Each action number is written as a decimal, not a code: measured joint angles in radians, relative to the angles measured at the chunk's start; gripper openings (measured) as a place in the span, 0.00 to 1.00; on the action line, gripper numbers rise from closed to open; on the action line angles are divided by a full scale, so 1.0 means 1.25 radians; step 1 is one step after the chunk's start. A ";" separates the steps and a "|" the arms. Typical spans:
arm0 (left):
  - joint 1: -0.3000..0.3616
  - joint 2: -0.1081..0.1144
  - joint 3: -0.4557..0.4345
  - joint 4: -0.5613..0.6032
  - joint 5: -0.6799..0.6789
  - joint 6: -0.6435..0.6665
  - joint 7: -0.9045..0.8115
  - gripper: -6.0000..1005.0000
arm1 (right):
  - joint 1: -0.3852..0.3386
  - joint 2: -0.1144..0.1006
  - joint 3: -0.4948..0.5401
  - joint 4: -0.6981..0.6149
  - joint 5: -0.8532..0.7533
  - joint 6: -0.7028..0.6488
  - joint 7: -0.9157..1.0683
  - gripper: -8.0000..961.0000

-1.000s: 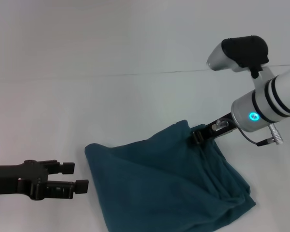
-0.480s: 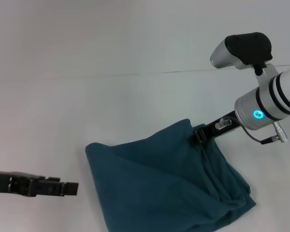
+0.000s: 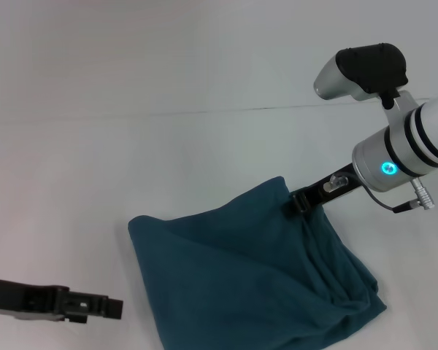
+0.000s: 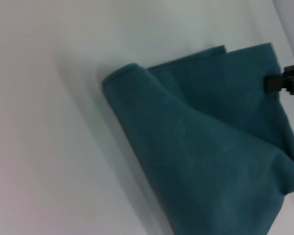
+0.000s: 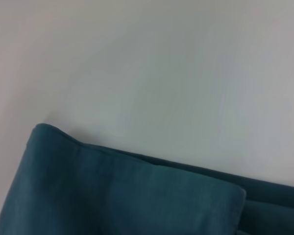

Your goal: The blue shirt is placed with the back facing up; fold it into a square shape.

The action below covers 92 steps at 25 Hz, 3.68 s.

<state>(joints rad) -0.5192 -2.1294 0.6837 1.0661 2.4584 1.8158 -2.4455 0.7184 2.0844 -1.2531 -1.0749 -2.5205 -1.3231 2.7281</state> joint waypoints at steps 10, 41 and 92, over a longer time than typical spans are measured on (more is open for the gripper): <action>-0.035 -0.018 0.073 -0.082 0.003 -0.056 -0.036 0.90 | -0.006 0.001 0.000 -0.004 0.000 -0.003 -0.005 0.10; -0.077 -0.034 0.190 -0.161 -0.039 -0.146 -0.074 0.88 | -0.006 0.003 -0.005 -0.002 0.000 0.003 -0.013 0.09; -0.090 -0.008 0.260 -0.196 -0.067 -0.206 -0.054 0.07 | -0.016 0.005 0.012 0.005 0.005 0.007 -0.031 0.10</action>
<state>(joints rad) -0.6322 -2.1398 1.0089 0.8216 2.3748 1.5583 -2.5131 0.6985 2.0911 -1.2378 -1.0685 -2.5140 -1.3145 2.6889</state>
